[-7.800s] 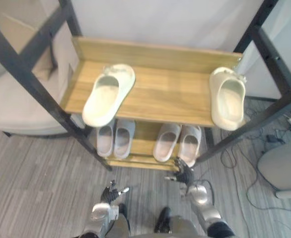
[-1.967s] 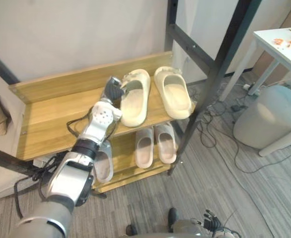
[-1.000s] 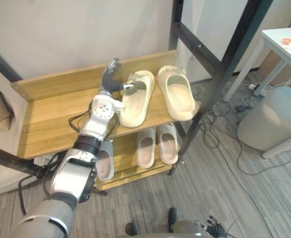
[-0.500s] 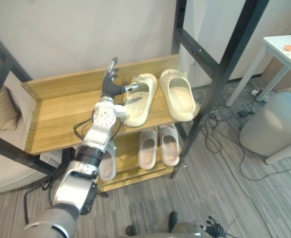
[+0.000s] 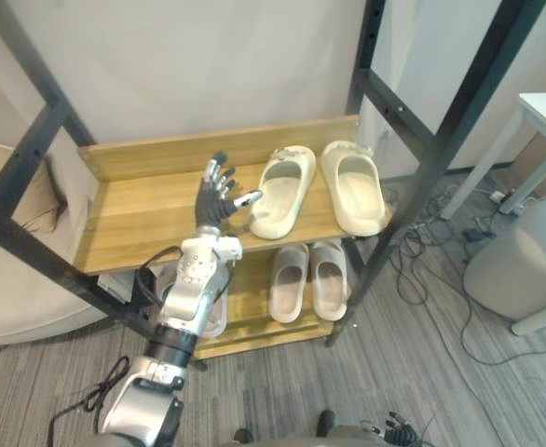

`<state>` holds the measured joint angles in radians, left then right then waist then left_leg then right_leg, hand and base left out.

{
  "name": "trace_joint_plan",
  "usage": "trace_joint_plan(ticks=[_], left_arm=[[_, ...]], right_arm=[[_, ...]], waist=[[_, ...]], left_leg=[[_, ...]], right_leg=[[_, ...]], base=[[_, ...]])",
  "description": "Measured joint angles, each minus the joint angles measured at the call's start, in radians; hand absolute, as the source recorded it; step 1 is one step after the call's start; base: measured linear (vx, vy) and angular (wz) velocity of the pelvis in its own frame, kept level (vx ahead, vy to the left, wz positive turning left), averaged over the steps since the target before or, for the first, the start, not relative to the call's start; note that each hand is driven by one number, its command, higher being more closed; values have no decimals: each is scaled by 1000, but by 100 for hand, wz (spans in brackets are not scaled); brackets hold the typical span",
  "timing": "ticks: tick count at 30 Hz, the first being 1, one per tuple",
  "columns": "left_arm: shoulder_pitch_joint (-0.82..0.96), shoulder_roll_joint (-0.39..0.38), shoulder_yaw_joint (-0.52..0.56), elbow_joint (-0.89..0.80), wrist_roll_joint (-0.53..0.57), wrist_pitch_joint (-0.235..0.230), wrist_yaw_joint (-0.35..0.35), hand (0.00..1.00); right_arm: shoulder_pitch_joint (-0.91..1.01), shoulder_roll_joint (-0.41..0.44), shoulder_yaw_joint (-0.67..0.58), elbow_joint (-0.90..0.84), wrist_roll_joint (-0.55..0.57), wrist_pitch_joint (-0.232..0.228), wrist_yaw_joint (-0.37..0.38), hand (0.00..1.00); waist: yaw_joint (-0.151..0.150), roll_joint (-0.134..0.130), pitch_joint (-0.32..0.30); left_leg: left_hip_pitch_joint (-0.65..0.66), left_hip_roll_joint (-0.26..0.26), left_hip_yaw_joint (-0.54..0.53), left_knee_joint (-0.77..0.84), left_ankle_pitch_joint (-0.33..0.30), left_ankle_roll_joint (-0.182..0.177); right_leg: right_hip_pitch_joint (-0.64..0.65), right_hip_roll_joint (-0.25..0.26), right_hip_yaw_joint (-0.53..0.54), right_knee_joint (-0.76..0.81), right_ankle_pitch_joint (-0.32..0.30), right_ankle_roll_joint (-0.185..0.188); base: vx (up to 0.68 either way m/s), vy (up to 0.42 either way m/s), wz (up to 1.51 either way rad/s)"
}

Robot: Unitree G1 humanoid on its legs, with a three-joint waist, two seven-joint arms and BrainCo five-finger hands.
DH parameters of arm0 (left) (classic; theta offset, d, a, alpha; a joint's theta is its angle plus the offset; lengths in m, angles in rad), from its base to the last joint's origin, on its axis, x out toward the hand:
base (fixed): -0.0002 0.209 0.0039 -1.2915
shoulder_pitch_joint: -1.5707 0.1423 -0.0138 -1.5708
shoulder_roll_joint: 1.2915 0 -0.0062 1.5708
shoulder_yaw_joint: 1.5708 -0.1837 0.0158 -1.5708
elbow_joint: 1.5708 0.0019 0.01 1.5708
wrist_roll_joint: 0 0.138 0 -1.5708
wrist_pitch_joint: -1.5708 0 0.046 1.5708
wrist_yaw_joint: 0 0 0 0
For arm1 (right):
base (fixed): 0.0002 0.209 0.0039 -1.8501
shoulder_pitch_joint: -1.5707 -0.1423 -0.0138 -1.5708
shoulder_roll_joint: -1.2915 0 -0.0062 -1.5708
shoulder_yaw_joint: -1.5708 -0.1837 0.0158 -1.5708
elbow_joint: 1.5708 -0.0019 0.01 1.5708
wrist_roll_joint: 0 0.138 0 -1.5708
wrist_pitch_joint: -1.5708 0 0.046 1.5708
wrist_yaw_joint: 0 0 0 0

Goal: Organize the slippers on the shoe rack

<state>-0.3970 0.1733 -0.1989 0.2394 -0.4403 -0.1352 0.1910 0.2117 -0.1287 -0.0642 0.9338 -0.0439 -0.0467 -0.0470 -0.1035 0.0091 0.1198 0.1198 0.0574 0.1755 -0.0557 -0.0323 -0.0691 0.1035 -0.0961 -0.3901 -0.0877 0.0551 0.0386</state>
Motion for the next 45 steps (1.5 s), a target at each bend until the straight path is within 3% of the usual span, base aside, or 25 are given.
trace_joint_plan(ticks=[8,21,34,39,45], left_arm=[[11,-31,-86,0,-57,2,-28,0],[-5,-50,-230,-11,-77,16,-39,0],[-31,-34,-199,29,-91,18,-21,0],[-29,-16,-118,17,-70,21,-28,0],[48,22,-43,-116,-61,20,-56,0]], right_arm=[[-19,-3,31,28,0,9,-7,0],[-21,-8,39,28,1,17,-11,0],[-20,-8,29,26,3,17,-14,0],[-20,-7,28,26,3,16,-12,0],[-22,-3,28,27,2,17,-1,0]], waist=[[-1,-13,-15],[-3,-12,-28],[-4,-12,-28],[-3,-12,-29],[5,-12,-29]], left_leg=[[-13,-2,-24,-6,8,4],[-12,-9,-8,-10,8,4],[-12,-15,23,-12,11,8],[-13,-14,14,-13,11,8],[-13,-16,-7,-13,11,8]], right_leg=[[-4,0,-22,0,-1,3],[-7,-8,-13,0,0,11],[-26,-16,16,-3,13,13],[-25,-15,11,-1,13,14],[-12,-14,-12,-1,10,17]], base=[[-11,-7,8],[8,1,-1],[-28,4,-7],[7,-8,3],[12,-17,11]])
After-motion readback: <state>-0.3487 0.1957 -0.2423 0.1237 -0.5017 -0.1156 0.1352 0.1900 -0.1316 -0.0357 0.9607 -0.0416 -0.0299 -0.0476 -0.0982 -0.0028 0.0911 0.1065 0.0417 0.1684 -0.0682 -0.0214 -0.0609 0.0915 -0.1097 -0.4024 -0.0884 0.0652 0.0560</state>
